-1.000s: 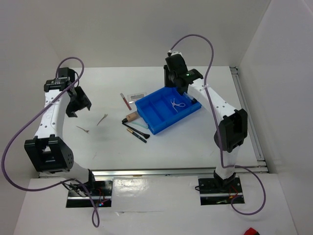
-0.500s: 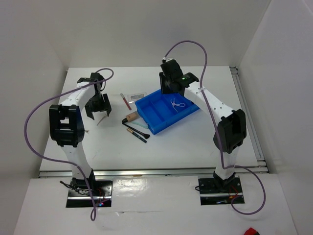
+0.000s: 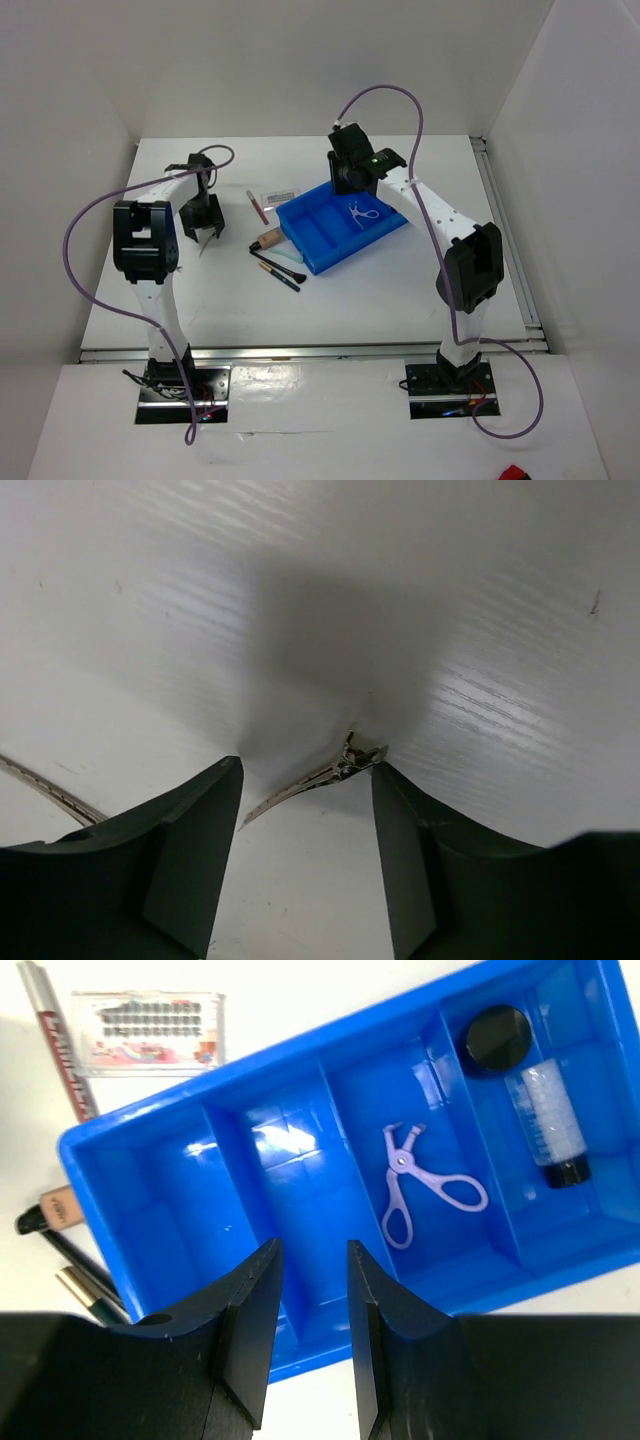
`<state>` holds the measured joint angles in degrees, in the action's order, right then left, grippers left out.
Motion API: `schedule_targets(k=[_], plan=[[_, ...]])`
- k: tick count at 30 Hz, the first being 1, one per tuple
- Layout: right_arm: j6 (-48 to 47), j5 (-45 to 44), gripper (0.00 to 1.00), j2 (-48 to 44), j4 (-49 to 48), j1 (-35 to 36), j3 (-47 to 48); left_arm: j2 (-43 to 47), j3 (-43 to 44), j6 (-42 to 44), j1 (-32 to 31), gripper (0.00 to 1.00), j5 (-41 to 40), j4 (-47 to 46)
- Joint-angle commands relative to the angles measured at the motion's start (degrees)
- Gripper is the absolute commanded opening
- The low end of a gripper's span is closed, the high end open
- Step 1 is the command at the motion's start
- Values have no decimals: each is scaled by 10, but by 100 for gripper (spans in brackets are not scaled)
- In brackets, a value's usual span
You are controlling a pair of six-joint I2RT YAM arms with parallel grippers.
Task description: Organize the makeup
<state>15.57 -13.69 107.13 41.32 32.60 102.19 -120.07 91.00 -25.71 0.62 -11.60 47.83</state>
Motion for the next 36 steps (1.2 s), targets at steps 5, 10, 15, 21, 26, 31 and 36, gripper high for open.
schedule_targets(k=[5,10,15,21,26,31,36], plan=[[2,-40,40,10,34,1,31,-31,4,2,5,41,29,-33],[7,-51,40,10,45,1,51,-8,-6,2,5,10,49,-30],[12,-64,40,-1,51,1,56,86,8,-10,5,0,112,-9],[59,-56,40,-50,46,-45,3,191,36,-98,-42,0,286,-42],[119,-31,40,-142,34,-94,-80,160,94,-201,-145,0,347,-124],[172,-31,41,-257,6,-114,-182,43,190,-267,-226,0,374,-200],[193,-48,44,-312,53,-126,-209,-101,381,-246,-301,0,365,-219]])
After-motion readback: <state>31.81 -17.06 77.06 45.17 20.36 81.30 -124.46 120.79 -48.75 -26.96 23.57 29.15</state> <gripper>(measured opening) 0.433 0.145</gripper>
